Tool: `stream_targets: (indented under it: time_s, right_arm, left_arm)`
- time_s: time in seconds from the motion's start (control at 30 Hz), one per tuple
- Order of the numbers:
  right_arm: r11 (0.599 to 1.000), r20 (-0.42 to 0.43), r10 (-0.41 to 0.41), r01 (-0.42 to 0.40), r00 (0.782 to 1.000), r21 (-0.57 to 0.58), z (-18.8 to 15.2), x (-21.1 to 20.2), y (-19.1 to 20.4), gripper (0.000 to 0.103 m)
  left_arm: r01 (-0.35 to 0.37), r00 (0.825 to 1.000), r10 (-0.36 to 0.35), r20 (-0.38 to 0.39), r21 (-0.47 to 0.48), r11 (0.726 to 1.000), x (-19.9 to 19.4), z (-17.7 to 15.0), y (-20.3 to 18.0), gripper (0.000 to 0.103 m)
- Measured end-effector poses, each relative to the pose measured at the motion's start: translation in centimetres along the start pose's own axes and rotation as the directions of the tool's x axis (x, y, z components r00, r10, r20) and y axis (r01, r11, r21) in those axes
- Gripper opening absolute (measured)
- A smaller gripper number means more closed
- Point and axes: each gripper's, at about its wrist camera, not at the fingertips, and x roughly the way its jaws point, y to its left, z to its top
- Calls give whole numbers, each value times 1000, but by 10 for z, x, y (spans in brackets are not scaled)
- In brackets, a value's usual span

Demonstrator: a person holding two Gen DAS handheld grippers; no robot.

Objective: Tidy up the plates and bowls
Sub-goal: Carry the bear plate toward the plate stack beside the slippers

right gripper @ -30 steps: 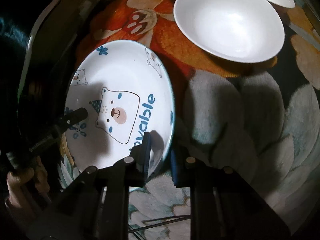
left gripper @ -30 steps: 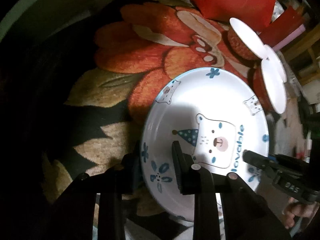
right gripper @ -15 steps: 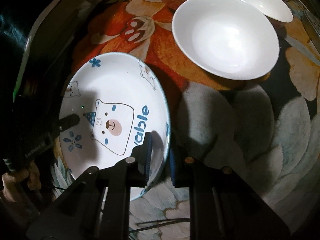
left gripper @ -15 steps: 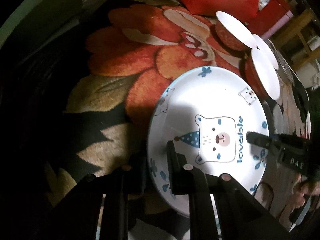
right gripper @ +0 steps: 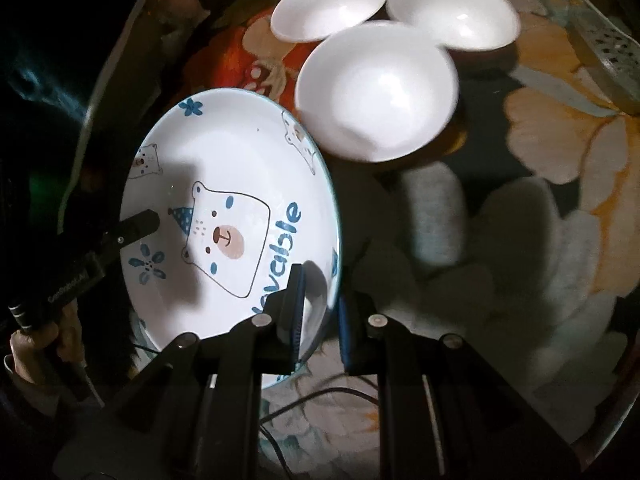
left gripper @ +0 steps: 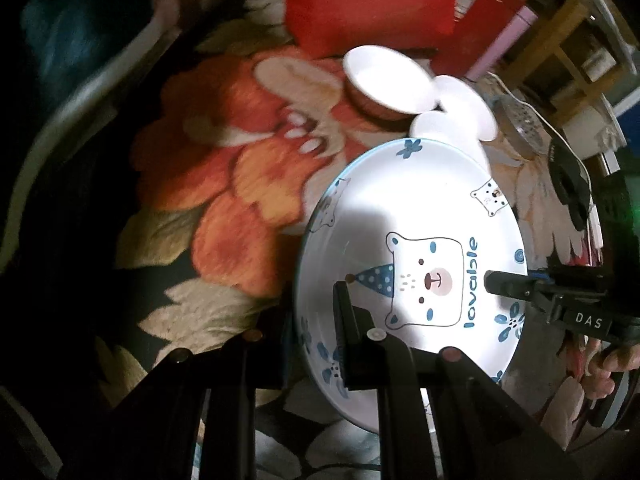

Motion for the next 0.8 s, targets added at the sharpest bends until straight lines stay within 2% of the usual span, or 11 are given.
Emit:
stream_targets:
  time_s: [0.17,0.33,0.57,0.8]
  right_arm:
    - [1000,10,2,-2,1000,5,-3,-35,-16,15]
    - [999,38,0,-2,999,41,-21,-68,-37,15]
    - [991,59,-22,14,998,134,-56,-97,-88,15]
    - [979,101,-30,8,994,203,-76,-124,-133,15]
  left_arm:
    - [0,1000,-1,11,49,999,-17,16,-34,16]
    - [15,1000,-16,5,104,994,-20,23,-75,16]
    - [41,999,-38,-19,178,983,-8,25,-138,16]
    - [71,997,-62,-46,245,967,6,19,-194,16]
